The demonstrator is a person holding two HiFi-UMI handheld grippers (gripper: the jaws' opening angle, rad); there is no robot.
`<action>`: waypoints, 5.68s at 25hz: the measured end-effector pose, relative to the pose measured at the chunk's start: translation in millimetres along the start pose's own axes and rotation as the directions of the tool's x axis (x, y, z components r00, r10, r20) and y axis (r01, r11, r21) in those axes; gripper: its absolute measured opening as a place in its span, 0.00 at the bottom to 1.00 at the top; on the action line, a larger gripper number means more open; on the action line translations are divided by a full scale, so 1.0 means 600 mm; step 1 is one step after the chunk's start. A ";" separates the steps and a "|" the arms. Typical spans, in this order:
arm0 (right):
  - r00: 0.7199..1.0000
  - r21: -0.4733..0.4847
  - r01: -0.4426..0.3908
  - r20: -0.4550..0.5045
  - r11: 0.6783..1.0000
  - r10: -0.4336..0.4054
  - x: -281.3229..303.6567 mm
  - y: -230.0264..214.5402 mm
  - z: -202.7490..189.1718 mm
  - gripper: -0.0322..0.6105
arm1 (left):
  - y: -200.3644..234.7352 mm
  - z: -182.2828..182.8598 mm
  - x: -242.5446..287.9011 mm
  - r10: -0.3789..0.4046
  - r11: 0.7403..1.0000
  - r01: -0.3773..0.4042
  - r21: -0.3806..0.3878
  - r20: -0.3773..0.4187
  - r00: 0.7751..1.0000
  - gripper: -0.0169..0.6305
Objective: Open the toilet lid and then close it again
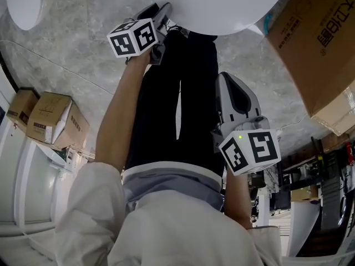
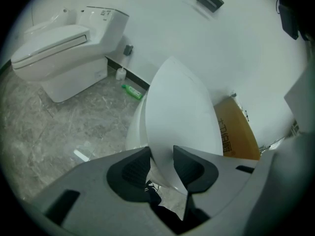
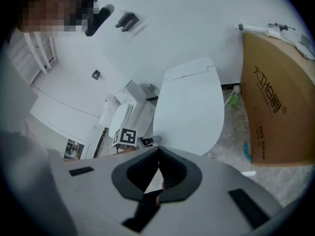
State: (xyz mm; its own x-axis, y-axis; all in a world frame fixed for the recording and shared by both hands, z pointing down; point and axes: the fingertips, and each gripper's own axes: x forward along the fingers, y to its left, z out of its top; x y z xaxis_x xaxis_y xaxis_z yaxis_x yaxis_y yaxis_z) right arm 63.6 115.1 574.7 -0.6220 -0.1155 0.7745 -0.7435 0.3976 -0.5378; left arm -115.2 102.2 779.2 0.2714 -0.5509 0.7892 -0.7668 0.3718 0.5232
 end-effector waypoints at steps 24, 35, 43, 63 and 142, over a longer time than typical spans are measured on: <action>0.999 -0.048 -0.032 -0.004 0.998 0.032 -0.016 0.022 0.029 0.07 | -0.080 0.040 -0.066 -0.032 0.996 0.029 0.088 0.038 0.999 0.23; 0.999 -0.072 -0.024 0.041 0.997 0.027 -0.062 0.051 0.054 0.07 | -0.116 0.071 -0.116 -0.045 0.993 0.038 0.110 0.063 0.997 0.23; 0.997 -0.080 -0.016 0.080 0.997 0.023 -0.099 0.073 0.079 0.07 | -0.144 0.097 -0.153 -0.055 0.993 0.046 0.109 0.084 0.995 0.23; 0.984 -0.157 0.039 0.176 0.987 -0.011 -0.185 0.089 0.169 0.07 | -0.218 0.167 -0.209 -0.097 0.988 0.082 0.130 0.114 0.989 0.23; 0.876 -0.242 0.094 0.480 0.966 0.035 -0.292 0.272 0.439 0.07 | -0.438 0.490 -0.336 -0.548 0.828 0.507 0.240 0.152 0.823 0.30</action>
State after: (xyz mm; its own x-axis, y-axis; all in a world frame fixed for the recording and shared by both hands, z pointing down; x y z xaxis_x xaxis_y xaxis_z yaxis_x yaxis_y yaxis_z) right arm -13.2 -39.6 263.5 -0.6890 -0.5246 0.5000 -0.7171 0.5934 -0.3656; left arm -139.4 -104.0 388.0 0.5550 -0.7703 0.3141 -0.6371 -0.1509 0.7558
